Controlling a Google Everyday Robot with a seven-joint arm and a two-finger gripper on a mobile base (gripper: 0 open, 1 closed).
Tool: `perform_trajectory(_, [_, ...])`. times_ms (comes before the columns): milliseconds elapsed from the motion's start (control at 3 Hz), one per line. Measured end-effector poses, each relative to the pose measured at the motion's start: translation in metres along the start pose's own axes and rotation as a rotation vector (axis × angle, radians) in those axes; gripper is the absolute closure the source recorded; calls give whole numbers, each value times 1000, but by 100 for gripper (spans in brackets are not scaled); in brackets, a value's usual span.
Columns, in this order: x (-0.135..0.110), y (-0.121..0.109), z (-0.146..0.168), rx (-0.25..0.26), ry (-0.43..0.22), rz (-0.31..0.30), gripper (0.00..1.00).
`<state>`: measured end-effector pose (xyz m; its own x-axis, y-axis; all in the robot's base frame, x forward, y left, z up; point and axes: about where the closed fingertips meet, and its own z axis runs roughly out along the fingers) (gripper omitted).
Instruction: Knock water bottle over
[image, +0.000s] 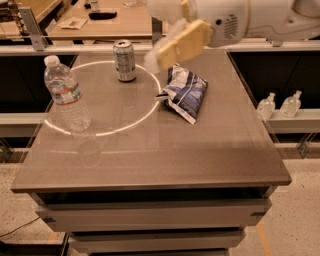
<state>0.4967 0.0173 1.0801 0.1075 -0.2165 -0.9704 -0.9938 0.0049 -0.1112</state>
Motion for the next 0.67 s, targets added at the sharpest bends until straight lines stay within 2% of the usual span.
perform_trajectory(333, [-10,3,20,-39,-8,-10,0])
perform_trajectory(667, [-8,4,26,-37,-8,-4,0])
